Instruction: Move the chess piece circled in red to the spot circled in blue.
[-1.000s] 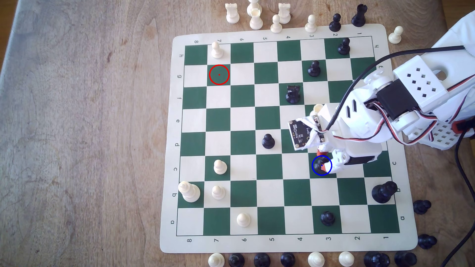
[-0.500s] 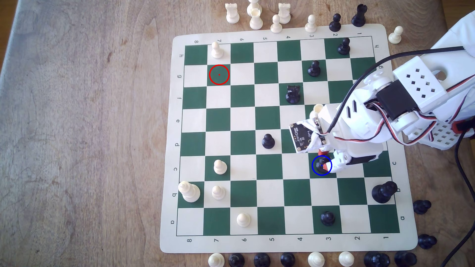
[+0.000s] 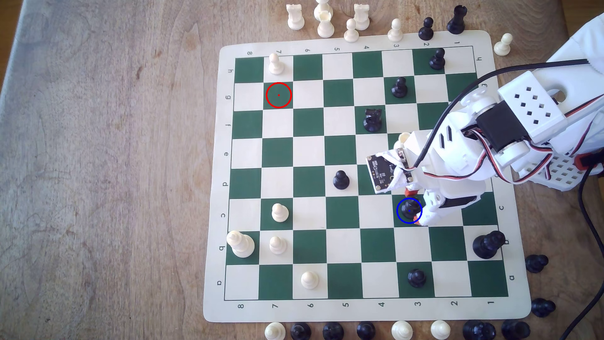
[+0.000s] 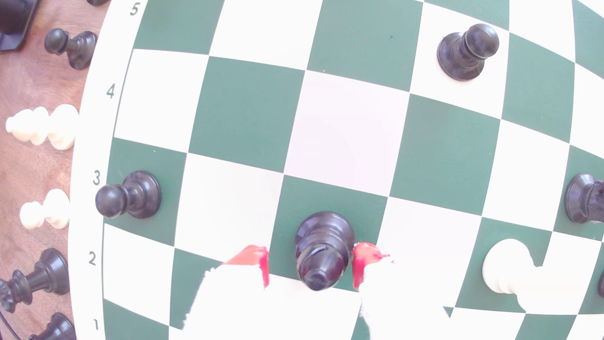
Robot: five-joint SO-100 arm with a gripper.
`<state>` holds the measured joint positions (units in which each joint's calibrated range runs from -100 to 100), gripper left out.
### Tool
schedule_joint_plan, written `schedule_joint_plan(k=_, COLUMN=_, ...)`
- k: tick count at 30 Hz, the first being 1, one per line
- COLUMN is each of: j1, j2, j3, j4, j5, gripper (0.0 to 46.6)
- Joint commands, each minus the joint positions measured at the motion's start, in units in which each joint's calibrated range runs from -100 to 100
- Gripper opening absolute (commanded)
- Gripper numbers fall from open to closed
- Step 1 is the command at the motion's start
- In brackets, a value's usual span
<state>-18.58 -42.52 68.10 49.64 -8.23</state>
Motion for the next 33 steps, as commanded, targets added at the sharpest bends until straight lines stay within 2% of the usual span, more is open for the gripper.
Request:
schedule_joint_plan(k=1, j1=0.1, j2=-0.8, j3=-0.7, j4=-0.1, j5=0.2, gripper=16.8)
schedule_joint_plan(k=19, j1=1.7, j2=-12.8, j3=-8.2, j4=16.9, j5=0.4, gripper=18.6)
schedule_joint_plan(k=25, j1=1.0, j2=-20.3, j3=-9.4, j4=22.1, j5=0.4, gripper=17.0)
schedule_joint_plan(k=27, j1=2.5, j2=-23.9, j3=-9.3, j4=23.1, j5=0.4, gripper=15.6)
schedule_joint_plan(k=33, j1=9.2, j2=-30.7, j3=-7.6, j4=30.3, j5=2.2, gripper=16.7)
